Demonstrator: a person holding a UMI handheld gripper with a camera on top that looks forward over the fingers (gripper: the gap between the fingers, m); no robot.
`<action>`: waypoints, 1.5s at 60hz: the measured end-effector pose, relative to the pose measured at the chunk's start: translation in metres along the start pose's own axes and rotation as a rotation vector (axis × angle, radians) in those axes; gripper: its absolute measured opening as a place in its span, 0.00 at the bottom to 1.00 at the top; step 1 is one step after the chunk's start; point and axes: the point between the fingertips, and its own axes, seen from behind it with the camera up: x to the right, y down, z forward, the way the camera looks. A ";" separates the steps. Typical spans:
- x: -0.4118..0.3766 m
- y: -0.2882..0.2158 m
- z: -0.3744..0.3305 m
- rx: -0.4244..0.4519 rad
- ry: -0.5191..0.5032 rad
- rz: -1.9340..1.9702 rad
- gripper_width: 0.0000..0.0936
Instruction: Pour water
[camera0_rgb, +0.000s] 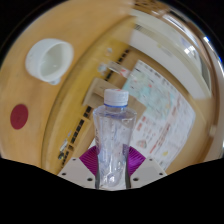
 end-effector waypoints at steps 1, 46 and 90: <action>0.003 -0.012 0.004 0.001 -0.009 -0.045 0.36; 0.085 0.017 -0.021 0.074 -0.073 1.050 0.36; -0.180 -0.058 -0.020 -0.001 -0.558 1.963 0.37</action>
